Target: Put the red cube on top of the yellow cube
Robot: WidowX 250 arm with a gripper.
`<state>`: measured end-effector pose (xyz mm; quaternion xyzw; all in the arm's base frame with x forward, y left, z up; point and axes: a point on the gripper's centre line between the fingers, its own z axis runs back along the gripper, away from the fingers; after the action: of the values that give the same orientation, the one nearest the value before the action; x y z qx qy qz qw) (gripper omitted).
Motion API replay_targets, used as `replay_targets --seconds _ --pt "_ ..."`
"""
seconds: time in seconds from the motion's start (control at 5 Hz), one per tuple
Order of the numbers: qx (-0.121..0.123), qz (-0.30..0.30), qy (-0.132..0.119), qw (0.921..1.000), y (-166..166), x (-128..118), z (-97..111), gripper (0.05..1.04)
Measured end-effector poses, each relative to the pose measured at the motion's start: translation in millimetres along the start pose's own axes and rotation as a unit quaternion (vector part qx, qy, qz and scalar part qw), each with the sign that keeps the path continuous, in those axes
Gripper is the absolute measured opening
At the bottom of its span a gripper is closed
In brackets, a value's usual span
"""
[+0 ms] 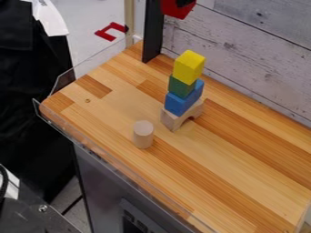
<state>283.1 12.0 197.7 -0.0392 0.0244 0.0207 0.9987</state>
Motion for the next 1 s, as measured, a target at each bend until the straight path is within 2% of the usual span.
replay_targets --seconds 0.2,0.6,1.0 --pt "0.009 -0.002 0.013 0.9999 -3.5 -3.7 -11.2 0.523" --pt "0.032 -0.028 0.057 0.9975 -14.2 7.3 -47.1 0.523" --pt "0.030 -0.030 0.081 0.9958 -16.6 11.5 -62.4 0.523"
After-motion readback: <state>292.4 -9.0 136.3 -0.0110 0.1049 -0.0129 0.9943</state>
